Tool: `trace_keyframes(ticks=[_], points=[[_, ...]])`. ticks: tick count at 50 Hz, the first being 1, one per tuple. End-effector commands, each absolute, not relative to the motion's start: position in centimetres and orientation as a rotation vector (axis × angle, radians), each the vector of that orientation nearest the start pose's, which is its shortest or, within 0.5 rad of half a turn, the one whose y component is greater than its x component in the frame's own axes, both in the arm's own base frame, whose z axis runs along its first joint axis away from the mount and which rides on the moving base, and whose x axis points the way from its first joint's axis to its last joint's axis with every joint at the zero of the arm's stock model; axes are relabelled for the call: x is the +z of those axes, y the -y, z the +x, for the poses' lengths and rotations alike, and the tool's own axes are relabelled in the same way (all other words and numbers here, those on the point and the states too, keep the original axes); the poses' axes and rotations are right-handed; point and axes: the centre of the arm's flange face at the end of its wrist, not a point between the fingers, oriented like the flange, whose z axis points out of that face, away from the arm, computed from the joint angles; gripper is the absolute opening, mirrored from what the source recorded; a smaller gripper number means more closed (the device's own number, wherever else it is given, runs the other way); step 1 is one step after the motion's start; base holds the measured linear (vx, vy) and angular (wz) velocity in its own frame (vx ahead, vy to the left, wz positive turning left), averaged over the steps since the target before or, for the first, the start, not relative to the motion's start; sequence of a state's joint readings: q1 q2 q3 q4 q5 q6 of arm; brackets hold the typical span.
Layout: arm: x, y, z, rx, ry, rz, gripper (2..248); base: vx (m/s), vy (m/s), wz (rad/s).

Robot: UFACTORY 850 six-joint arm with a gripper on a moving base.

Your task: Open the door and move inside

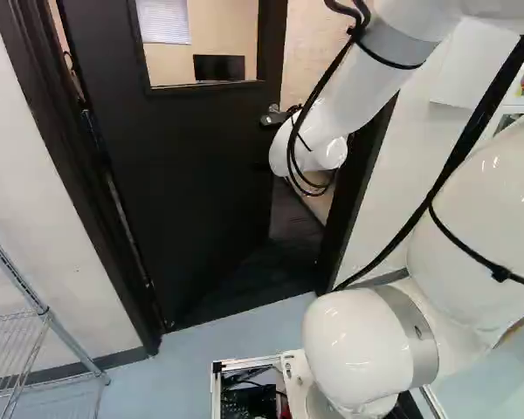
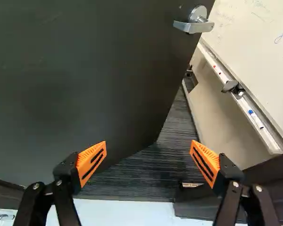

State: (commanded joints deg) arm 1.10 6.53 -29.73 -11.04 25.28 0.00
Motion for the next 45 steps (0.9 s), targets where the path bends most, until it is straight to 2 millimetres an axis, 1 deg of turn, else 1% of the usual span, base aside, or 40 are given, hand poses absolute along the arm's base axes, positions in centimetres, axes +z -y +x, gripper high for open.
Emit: trace_keyframes(ticks=[45], points=[[45.34,-1.52,40.69,-1.604,0.328,-2.691,247,0.084,0.057,-0.015]])
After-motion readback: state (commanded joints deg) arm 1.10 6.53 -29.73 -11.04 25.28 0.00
